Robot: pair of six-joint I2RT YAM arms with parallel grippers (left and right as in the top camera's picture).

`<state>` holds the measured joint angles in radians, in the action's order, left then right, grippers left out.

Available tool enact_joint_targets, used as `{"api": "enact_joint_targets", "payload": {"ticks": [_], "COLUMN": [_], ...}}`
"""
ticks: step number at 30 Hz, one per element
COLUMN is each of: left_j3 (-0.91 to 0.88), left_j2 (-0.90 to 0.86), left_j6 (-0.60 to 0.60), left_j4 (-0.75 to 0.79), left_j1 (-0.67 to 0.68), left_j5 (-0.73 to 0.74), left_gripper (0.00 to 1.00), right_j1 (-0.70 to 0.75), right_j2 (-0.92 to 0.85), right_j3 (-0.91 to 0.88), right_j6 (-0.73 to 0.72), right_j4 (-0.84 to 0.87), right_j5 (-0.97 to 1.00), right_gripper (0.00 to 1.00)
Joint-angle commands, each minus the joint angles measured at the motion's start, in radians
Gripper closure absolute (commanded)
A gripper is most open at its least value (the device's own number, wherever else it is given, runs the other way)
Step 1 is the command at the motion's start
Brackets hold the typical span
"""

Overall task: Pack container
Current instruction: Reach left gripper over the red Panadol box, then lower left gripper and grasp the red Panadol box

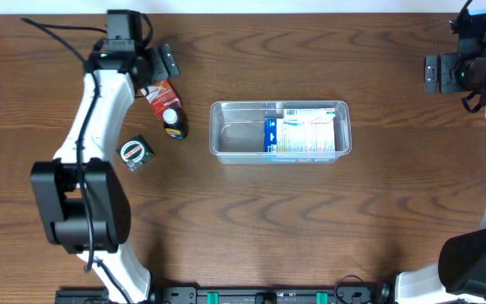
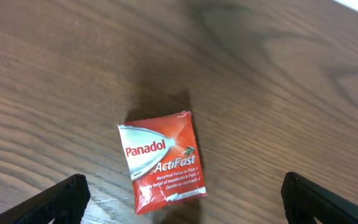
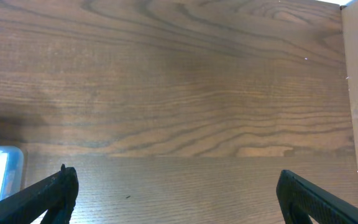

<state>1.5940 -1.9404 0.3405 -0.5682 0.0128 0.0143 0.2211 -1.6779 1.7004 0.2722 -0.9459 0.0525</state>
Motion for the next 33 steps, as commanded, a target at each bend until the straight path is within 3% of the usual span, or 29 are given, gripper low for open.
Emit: {"api": "enact_joint_targets", "payload": {"ticks": [1, 5, 33], "left_j3": [0.026, 0.026, 0.026], "left_j2": [-0.048, -0.098, -0.254], "left_j6": [0.114, 0.171, 0.151], "left_j4": [0.006, 0.006, 0.019], "left_j1": [-0.007, -0.007, 0.0], "left_j5": [-0.057, -0.056, -0.052], "left_gripper": [0.02, 0.02, 0.02], "right_j1": [0.002, 0.002, 0.002], "right_j2": [0.004, 0.004, 0.004], "right_j3": [0.005, 0.005, 0.005], "right_j6": [-0.01, -0.01, -0.01], "right_j4": [0.0, 0.0, 0.0], "right_j5": [-0.004, -0.004, -0.004], "right_gripper": [0.01, 0.01, 0.01]}}
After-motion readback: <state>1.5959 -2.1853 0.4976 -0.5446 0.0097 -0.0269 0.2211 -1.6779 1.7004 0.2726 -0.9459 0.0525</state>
